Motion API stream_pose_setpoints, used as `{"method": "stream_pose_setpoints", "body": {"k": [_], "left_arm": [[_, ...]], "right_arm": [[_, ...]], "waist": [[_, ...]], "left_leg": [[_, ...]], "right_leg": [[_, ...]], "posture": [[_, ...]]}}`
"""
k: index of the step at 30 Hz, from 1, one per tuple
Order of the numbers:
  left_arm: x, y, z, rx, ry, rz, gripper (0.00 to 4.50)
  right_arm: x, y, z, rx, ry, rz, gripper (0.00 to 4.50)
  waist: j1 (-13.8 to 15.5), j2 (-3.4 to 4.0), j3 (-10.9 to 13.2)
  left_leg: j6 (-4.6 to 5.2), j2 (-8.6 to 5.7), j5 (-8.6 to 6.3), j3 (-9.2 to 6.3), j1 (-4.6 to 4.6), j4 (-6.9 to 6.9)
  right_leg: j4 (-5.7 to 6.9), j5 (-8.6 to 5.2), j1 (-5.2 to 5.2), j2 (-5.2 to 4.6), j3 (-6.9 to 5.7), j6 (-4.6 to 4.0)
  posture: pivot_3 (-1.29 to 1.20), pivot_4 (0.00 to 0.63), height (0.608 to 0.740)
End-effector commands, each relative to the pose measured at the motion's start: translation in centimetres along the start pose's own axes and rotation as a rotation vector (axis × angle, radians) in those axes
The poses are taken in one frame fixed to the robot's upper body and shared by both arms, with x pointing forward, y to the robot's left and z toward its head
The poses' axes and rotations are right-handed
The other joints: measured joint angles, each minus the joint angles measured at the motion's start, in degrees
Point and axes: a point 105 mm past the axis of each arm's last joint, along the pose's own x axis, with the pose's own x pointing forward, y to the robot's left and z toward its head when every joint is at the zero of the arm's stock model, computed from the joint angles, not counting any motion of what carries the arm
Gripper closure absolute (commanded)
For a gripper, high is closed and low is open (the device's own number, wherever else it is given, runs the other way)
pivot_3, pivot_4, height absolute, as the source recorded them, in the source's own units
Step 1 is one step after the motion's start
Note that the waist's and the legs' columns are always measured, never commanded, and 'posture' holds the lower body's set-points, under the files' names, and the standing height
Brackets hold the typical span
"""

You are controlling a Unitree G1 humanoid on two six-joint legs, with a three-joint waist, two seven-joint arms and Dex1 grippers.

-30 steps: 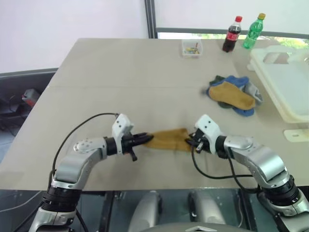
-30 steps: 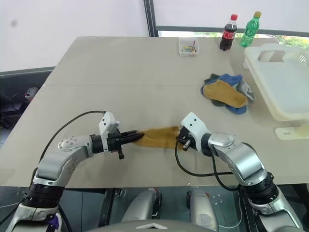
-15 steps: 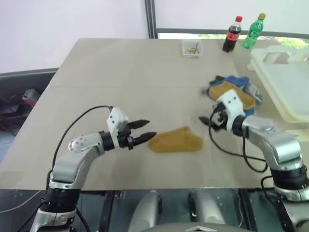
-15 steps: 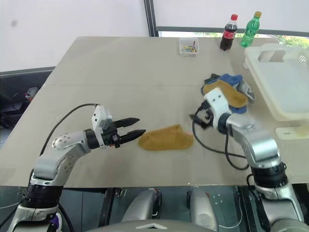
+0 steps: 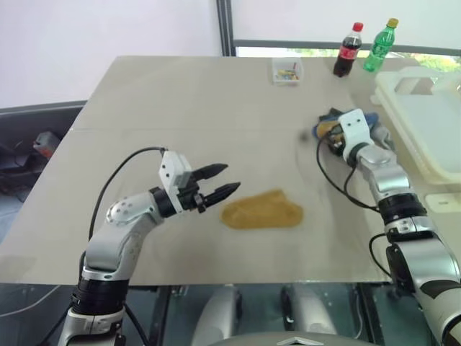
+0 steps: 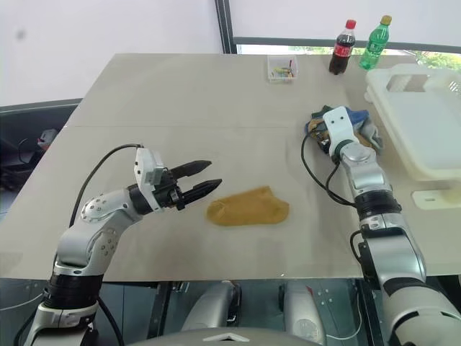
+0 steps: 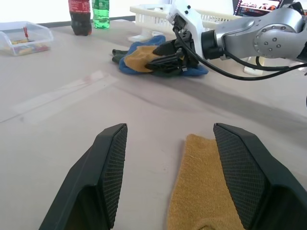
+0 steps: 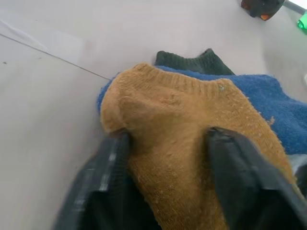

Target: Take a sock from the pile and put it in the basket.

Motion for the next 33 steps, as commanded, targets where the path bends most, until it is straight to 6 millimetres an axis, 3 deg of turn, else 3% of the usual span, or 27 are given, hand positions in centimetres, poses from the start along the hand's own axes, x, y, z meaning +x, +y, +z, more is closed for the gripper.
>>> {"method": "stream_pose_setpoints", "body": {"k": [1,3,11,21,24,33], "left_arm": [[-0.2,-0.1,1.1,0.045,-0.037,0.02,1.42],[-0.2,-0.1,1.1,0.044,-0.038,0.024,1.42],[0.1,-0.2,0.9,0.034,-0.042,0.024,1.42],[0.2,-0.1,0.5,0.025,-0.034,0.029,1.42],[0.0,-0.1,0.3,0.026,-0.024,0.034,1.42],[-0.8,0.9,-0.7,0.034,0.018,0.102,1.42]], "right_arm": [[-0.1,-0.4,2.5,-0.017,-0.097,-0.004,3.58],[-0.2,-0.4,2.8,-0.017,-0.11,0.0,4.46],[-0.9,1.2,4.3,-0.014,-0.152,0.081,4.46],[-1.7,4.5,3.4,-0.065,-0.138,0.212,4.46],[-2.2,6.4,3.8,-0.064,-0.154,0.29,4.46],[-4.3,14.9,3.9,-0.076,-0.149,0.598,4.46]], "waist": [[-0.19,0.02,0.01],[-0.3,0.02,0.01],[-0.39,0.04,0.02],[-0.38,0.04,0.03],[-0.4,0.05,0.03],[-0.28,0.05,0.03]], "left_leg": [[0.0,0.0,0.0,0.0,0.01,0.0],[0.0,0.01,0.0,-0.01,0.02,0.0],[0.0,0.02,0.0,-0.02,0.04,0.0],[0.0,0.01,0.0,-0.02,0.03,0.01],[0.0,0.02,0.0,-0.03,0.04,0.01],[0.0,0.02,0.0,-0.07,0.06,0.02]], "right_leg": [[0.01,0.0,0.0,0.0,0.01,0.0],[0.04,0.0,0.0,0.02,0.01,0.0],[0.07,0.0,-0.01,0.04,0.01,0.0],[0.07,0.0,-0.01,0.02,0.01,0.0],[0.09,0.0,-0.02,0.04,0.01,0.0],[0.1,0.0,-0.02,0.03,-0.01,0.0]], "posture": [[0.0,0.15,0.74],[0.0,0.15,0.74],[0.0,0.15,0.74],[0.0,0.15,0.74],[0.0,0.15,0.74],[0.0,0.15,0.74]]}}
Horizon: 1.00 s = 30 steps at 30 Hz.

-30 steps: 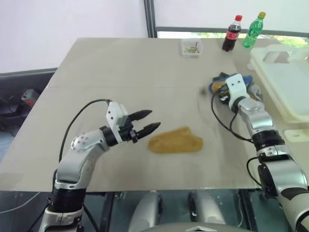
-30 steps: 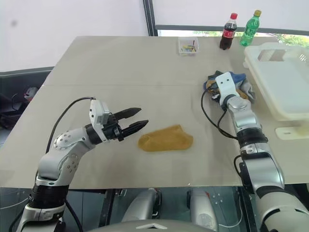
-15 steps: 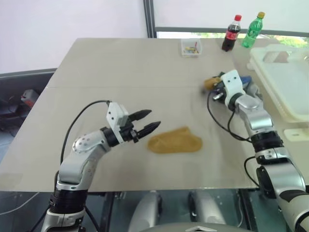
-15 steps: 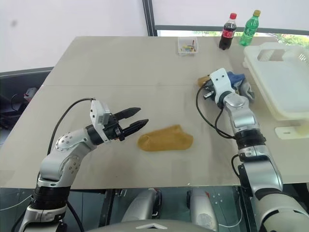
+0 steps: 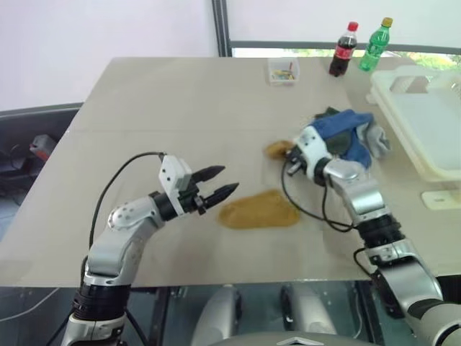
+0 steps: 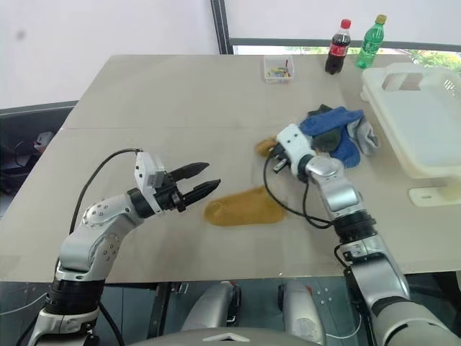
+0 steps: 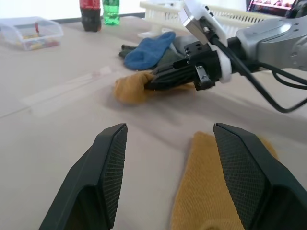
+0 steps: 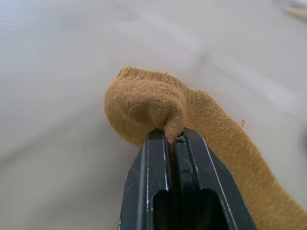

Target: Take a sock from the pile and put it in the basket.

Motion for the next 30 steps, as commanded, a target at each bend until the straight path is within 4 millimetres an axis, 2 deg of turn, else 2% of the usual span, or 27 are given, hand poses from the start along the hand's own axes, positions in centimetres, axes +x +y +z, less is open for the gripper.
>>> {"method": "stream_pose_setpoints", "body": {"k": [1,6,9,13,22,25,27,29,30], "left_arm": [[-0.7,0.7,0.2,0.04,0.001,0.046,1.42],[-1.4,1.3,-0.4,0.038,0.027,0.087,1.42],[-1.7,1.4,-0.6,0.032,0.035,0.102,1.42],[-2.1,1.6,-1.2,0.024,0.059,0.128,1.42],[-1.8,3.6,-2.9,-0.081,0.103,0.232,1.42],[-0.3,3.8,-3.1,-0.151,0.104,0.234,1.42],[0.8,3.6,-3.0,-0.189,0.099,0.212,1.42],[2.3,3.3,-2.8,-0.214,0.087,0.18,1.42],[3.0,3.2,-2.8,-0.223,0.087,0.167,1.42]], "right_arm": [[0.2,3.0,1.6,-0.028,-0.042,0.12,4.46],[0.4,5.7,1.9,-0.052,-0.031,0.235,4.46],[0.0,6.4,2.4,-0.018,-0.049,0.28,3.4],[-0.9,6.6,3.1,-0.022,-0.064,0.291,1.47],[-2.7,6.4,5.3,-0.081,-0.122,0.294,1.47],[-4.0,6.3,4.4,-0.172,-0.126,0.295,1.47],[-5.2,6.2,3.9,-0.166,-0.13,0.31,1.47],[-6.6,5.6,3.4,-0.146,-0.129,0.294,0.96],[-7.4,5.3,3.1,-0.138,-0.13,0.281,0.96]], "waist": [[0.11,0.0,0.0],[0.08,0.01,0.0],[0.11,0.01,0.0],[0.14,0.01,0.01],[0.2,0.01,0.01],[0.61,-0.01,0.0],[1.45,-0.03,-0.01],[1.44,-0.02,0.0],[1.45,-0.01,0.01]], "left_leg": [[0.0,0.0,0.0,-0.01,0.0,0.0],[0.0,-0.01,0.0,-0.07,0.0,0.0],[0.0,-0.01,0.0,-0.09,0.0,0.0],[-0.01,-0.01,0.0,-0.12,-0.01,0.0],[-0.01,-0.02,0.0,-0.16,-0.01,0.0],[-0.01,-0.06,0.0,-0.21,-0.04,0.02],[-0.01,-0.1,0.0,-0.24,-0.06,0.03],[-0.01,-0.12,0.0,-0.25,-0.1,0.04],[-0.01,-0.12,0.0,-0.22,-0.1,0.03]], "right_leg": [[0.0,0.0,0.0,-0.01,-0.01,0.0],[0.0,0.0,0.0,-0.01,-0.05,0.0],[0.0,0.0,0.0,-0.02,-0.07,0.0],[0.0,0.0,0.0,-0.05,-0.1,0.0],[0.0,0.0,0.01,-0.05,-0.15,0.0],[0.0,0.0,0.01,-0.07,-0.21,0.0],[-0.07,0.0,0.05,-0.1,-0.24,0.01],[-0.11,0.0,0.05,-0.11,-0.25,0.01],[-0.1,0.0,0.05,-0.12,-0.22,0.01]], "posture": [[0.0,0.15,0.74],[0.0,0.15,0.74],[0.0,0.15,0.74],[0.0,0.15,0.74],[0.0,0.15,0.74],[0.0,0.15,0.74],[0.0,0.15,0.74],[0.0,0.15,0.74],[0.0,0.15,0.74]]}}
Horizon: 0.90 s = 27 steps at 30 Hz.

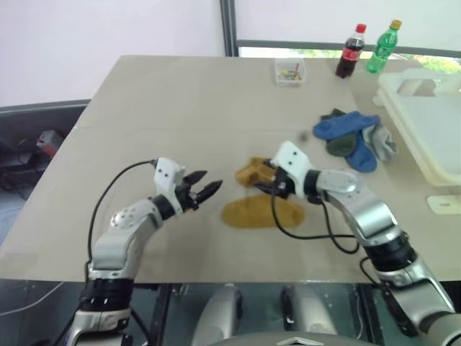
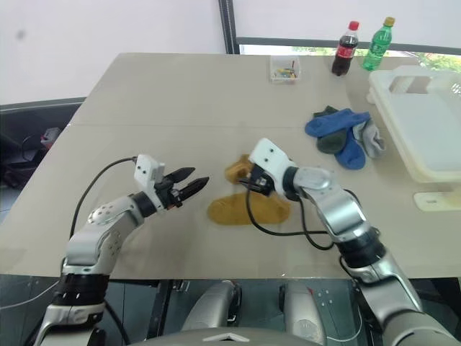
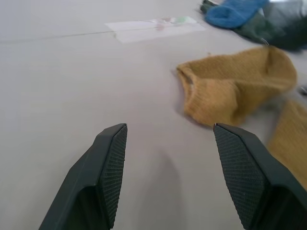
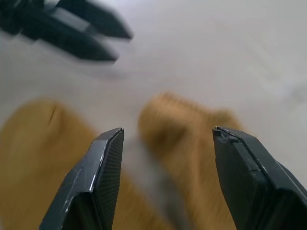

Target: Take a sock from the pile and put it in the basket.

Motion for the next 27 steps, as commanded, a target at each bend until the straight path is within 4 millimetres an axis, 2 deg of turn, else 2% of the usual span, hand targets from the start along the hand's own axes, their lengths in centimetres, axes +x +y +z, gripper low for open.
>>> {"method": "stream_pose_setpoints", "body": {"k": [1,2,7,13,16,21,24,27], "left_arm": [[2.3,-1.3,0.9,-0.031,-0.019,-0.07,1.42],[2.6,-1.4,0.8,-0.029,-0.013,-0.077,1.42],[4.2,-1.1,0.8,-0.012,0.016,-0.096,1.42],[5.3,-1.4,0.1,-0.001,0.054,-0.161,1.42],[5.6,-1.5,-0.4,-0.001,0.073,-0.191,2.25],[5.9,-1.3,-0.5,-0.03,0.062,-0.193,4.48],[5.4,-0.8,1.9,-0.175,-0.079,-0.199,4.48],[3.4,0.1,4.3,-0.194,-0.17,-0.219,4.48]], "right_arm": [[-3.4,-0.3,1.6,-0.029,-0.084,-0.051,0.26],[-4.0,-0.4,1.6,-0.031,-0.088,-0.071,0.13],[-6.6,-0.6,1.8,-0.014,-0.13,-0.157,0.13],[-8.0,-0.7,1.4,-0.02,-0.125,-0.236,0.13],[-8.4,-0.9,1.2,-0.015,-0.116,-0.271,0.0],[-8.6,-1.0,1.0,-0.012,-0.109,-0.303,0.0],[-8.6,-1.2,0.9,-0.012,-0.107,-0.316,0.0],[-8.5,-1.3,0.9,-0.013,-0.107,-0.321,0.0]], "waist": [[0.06,0.0,0.01],[-0.06,-0.02,0.01],[0.15,-0.01,0.01],[-0.01,-0.01,0.01],[0.06,-0.01,0.01],[0.11,-0.01,0.01],[0.12,-0.02,0.01],[-0.26,-0.05,0.03]], "left_leg": [[0.0,0.04,0.0,0.0,0.02,0.0],[0.0,0.05,0.0,-0.04,0.03,0.0],[0.0,0.02,0.0,-0.06,0.03,0.03],[0.0,0.04,0.0,-0.01,0.05,0.05],[0.0,0.03,0.0,0.0,0.04,0.06],[0.0,0.02,0.0,-0.02,0.05,0.08],[0.0,0.02,0.01,-0.02,0.05,0.09],[0.0,0.05,0.0,-0.02,0.04,0.1]], "right_leg": [[0.05,0.0,-0.01,0.03,0.0,-0.01],[0.05,0.0,0.01,0.04,-0.04,-0.01],[0.06,-0.01,0.04,0.04,-0.05,-0.01],[0.07,-0.01,0.05,0.08,-0.04,0.0],[0.06,-0.01,0.05,0.06,-0.02,0.0],[0.07,-0.01,0.08,0.05,-0.04,0.0],[0.07,-0.01,0.08,0.05,-0.04,0.01],[0.07,-0.01,0.07,0.07,-0.03,0.01]], "posture": [[0.0,0.15,0.74],[0.0,0.15,0.74],[0.0,0.15,0.74],[0.0,0.15,0.74],[0.0,0.15,0.74],[0.0,0.15,0.74],[0.0,0.15,0.74],[0.0,0.15,0.74]]}}
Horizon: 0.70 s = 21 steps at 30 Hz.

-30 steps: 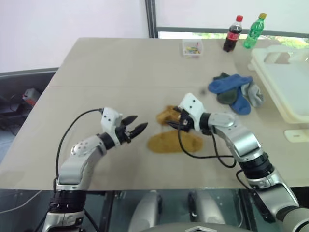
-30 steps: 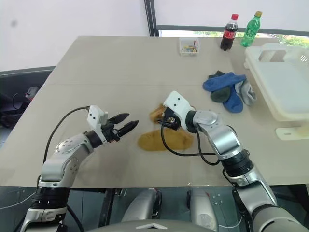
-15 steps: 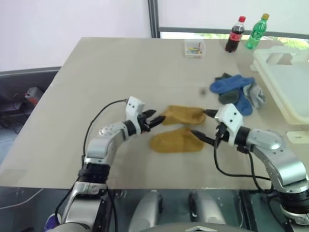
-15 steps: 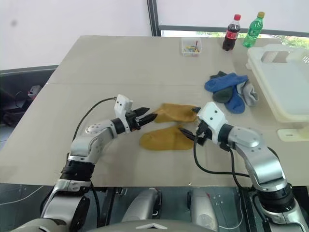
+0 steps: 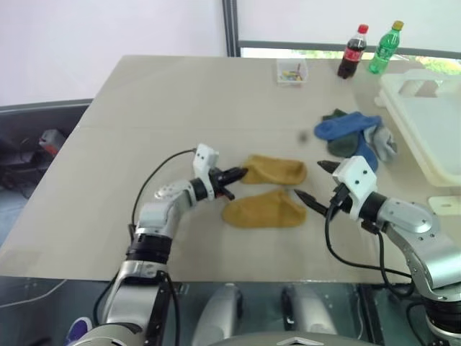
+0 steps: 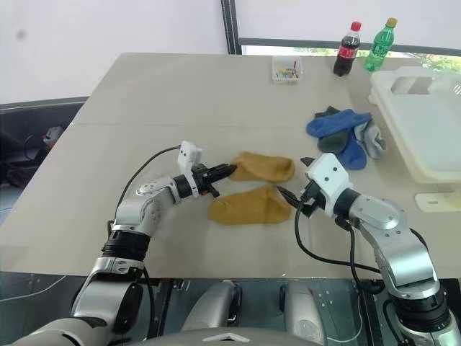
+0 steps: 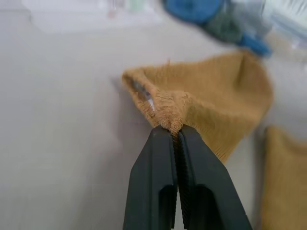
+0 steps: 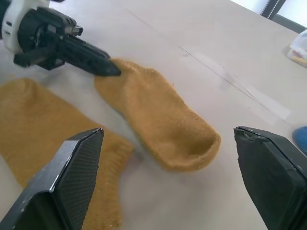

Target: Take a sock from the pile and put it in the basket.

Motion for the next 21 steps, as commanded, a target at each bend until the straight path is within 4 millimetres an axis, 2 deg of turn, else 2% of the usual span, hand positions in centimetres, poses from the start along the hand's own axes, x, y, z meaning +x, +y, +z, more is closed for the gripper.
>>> {"method": "stream_pose_setpoints", "body": {"k": [1,4,7,9,11,15,17,19,21], "left_arm": [[-2.5,0.0,4.3,0.049,-0.123,-0.033,4.48],[-4.9,0.3,6.5,0.136,-0.118,-0.043,4.48],[-6.4,0.4,9.5,0.208,-0.124,-0.038,4.48],[-7.1,-0.6,11.9,0.267,-0.093,-0.088,4.48],[-7.3,-1.5,13.0,0.31,-0.021,-0.132,4.48],[-5.9,-2.1,12.7,0.392,0.167,-0.147,4.48],[-4.5,-2.3,12.0,0.417,0.232,-0.156,4.48],[-2.7,-2.9,10.6,0.381,0.285,-0.195,4.48],[-0.8,-3.1,7.7,0.392,0.388,-0.236,4.48]], "right_arm": [[-0.2,-0.3,1.3,-0.041,-0.046,-0.019,0.0],[0.0,-0.3,1.3,-0.041,-0.052,-0.01,0.0],[0.3,-0.3,1.3,-0.039,-0.059,-0.003,0.0],[0.6,-0.3,1.4,-0.038,-0.065,0.002,0.0],[0.8,-0.3,1.4,-0.037,-0.069,0.006,0.0],[0.9,-0.3,1.5,-0.039,-0.073,0.008,0.0],[0.9,-0.4,1.5,-0.038,-0.071,-0.004,0.0],[0.8,-0.4,1.4,-0.035,-0.069,-0.015,0.0],[0.7,-0.3,1.4,-0.032,-0.067,-0.024,0.0]], "waist": [[-0.29,0.0,0.0],[-0.27,0.0,0.0],[0.07,-0.01,0.01],[0.29,-0.08,0.05],[0.3,-0.27,0.16],[0.21,-0.24,0.15],[0.14,-0.24,0.15],[0.19,-0.25,0.16],[0.18,-0.25,0.16]], "left_leg": [[0.0,0.03,0.0,0.01,0.01,0.0],[0.0,0.06,0.0,0.01,0.04,-0.02],[0.0,0.03,0.0,0.02,0.04,0.0],[0.0,0.0,0.0,-0.06,-0.01,0.03],[0.0,-0.03,0.0,-0.11,-0.02,0.03],[-0.01,-0.06,0.0,-0.12,-0.06,0.0],[-0.01,-0.08,0.01,-0.09,-0.05,0.0],[-0.01,-0.06,0.01,-0.08,-0.06,0.0],[0.0,-0.07,0.01,-0.1,-0.07,0.02]], "right_leg": [[0.01,0.0,-0.01,0.02,0.01,0.0],[0.04,0.0,-0.01,0.07,0.01,-0.01],[0.03,0.0,0.01,0.04,0.01,-0.01],[0.0,0.0,0.02,0.04,-0.06,-0.01],[0.01,-0.01,0.03,0.02,-0.1,-0.01],[-0.09,-0.01,0.03,0.03,-0.1,0.0],[-0.07,-0.01,0.02,0.02,-0.07,0.0],[-0.03,-0.01,0.02,0.05,-0.08,0.0],[0.0,-0.02,0.02,0.05,-0.09,0.01]], "posture": [[0.0,0.15,0.74],[0.0,0.15,0.74],[0.0,0.15,0.74],[0.0,0.15,0.74],[0.0,0.15,0.74],[0.0,0.15,0.74],[0.0,0.15,0.74],[0.0,0.15,0.74],[0.0,0.15,0.74]]}}
